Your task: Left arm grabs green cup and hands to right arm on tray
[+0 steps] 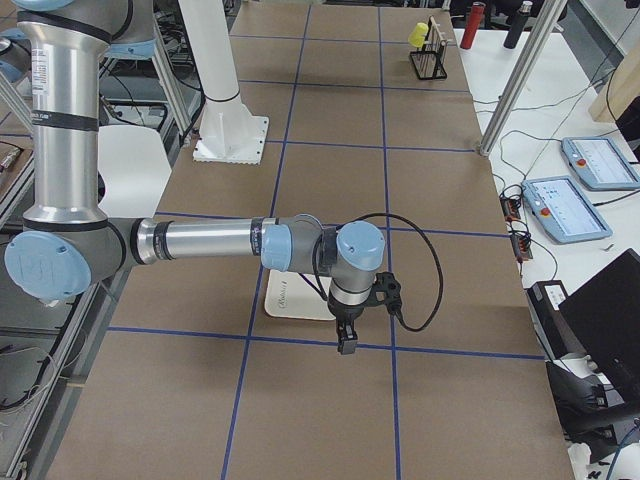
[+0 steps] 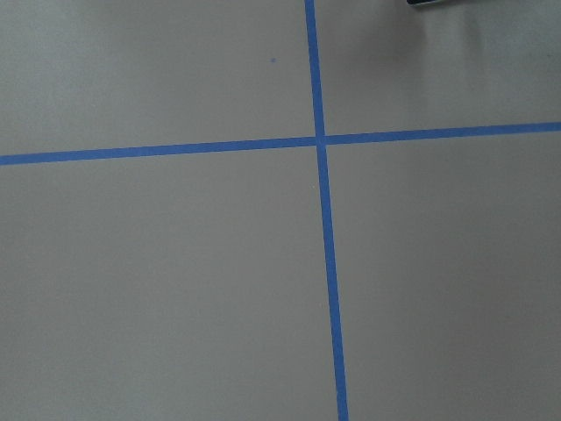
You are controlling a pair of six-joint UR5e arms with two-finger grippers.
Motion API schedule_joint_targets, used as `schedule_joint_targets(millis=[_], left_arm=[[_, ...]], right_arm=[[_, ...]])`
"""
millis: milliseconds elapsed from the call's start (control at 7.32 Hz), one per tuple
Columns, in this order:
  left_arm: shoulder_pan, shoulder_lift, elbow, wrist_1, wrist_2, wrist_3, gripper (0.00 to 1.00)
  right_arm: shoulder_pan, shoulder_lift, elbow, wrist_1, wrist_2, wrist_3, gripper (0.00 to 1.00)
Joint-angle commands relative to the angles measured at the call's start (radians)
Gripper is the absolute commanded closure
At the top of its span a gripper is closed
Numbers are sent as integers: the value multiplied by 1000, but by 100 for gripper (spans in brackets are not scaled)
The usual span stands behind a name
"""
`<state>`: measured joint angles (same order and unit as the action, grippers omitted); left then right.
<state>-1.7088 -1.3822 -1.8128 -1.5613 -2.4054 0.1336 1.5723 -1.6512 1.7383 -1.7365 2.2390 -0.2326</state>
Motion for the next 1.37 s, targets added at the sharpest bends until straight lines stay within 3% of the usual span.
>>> schedule_joint_targets(millis=[0,1230], left_arm=[[0,2,0,0,5,-3,0],[-2,2,-3,0,5,-8,0]], right_arm=[[0,-1,1,0,1,2,0],[0,1,29,0,2,4,0]])
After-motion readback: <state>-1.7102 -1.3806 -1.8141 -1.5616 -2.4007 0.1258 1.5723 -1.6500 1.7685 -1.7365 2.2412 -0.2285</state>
